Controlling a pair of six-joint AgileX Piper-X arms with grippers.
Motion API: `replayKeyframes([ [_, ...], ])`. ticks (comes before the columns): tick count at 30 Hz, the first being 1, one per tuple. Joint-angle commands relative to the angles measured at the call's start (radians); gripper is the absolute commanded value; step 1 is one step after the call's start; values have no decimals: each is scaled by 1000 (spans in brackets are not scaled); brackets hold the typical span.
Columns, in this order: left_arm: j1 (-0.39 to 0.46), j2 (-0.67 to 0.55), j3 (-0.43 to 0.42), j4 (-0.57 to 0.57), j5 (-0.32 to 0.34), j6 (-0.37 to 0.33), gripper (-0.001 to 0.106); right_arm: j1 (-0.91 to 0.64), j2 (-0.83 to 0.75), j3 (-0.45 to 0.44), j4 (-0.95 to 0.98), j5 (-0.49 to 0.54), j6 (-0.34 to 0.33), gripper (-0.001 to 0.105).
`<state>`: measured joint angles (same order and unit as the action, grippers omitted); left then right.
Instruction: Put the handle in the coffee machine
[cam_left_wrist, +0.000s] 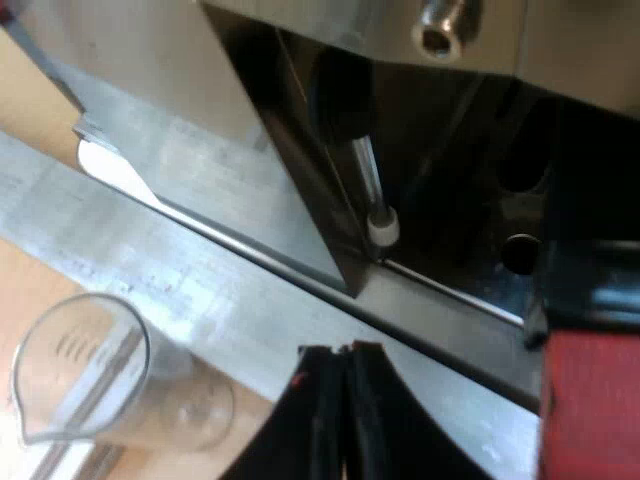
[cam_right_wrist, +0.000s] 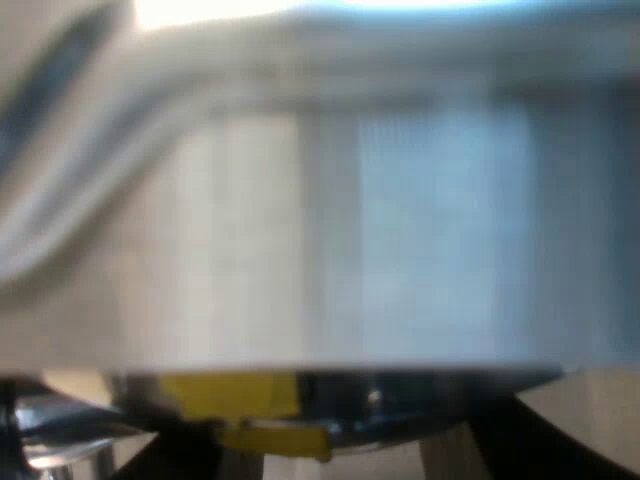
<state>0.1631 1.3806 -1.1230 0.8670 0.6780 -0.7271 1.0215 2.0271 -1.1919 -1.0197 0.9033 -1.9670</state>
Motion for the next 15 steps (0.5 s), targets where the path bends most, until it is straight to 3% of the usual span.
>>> replayKeyframes([
  [1, -22, 3, -7, -23, -54, -16, 0, -5, -33, -14, -83, -24, -12, 38],
  [3, -41, 15, -7, -35, -107, -16, 0, -5, -33, -14, -83, -29, -12, 38],
  [7, -56, 25, -7, -17, -146, -16, 0, -5, -33, -14, -83, -29, -12, 38],
  [15, -55, 25, -12, 34, -159, -16, 0, -5, -33, -14, -83, -34, -12, 38],
])
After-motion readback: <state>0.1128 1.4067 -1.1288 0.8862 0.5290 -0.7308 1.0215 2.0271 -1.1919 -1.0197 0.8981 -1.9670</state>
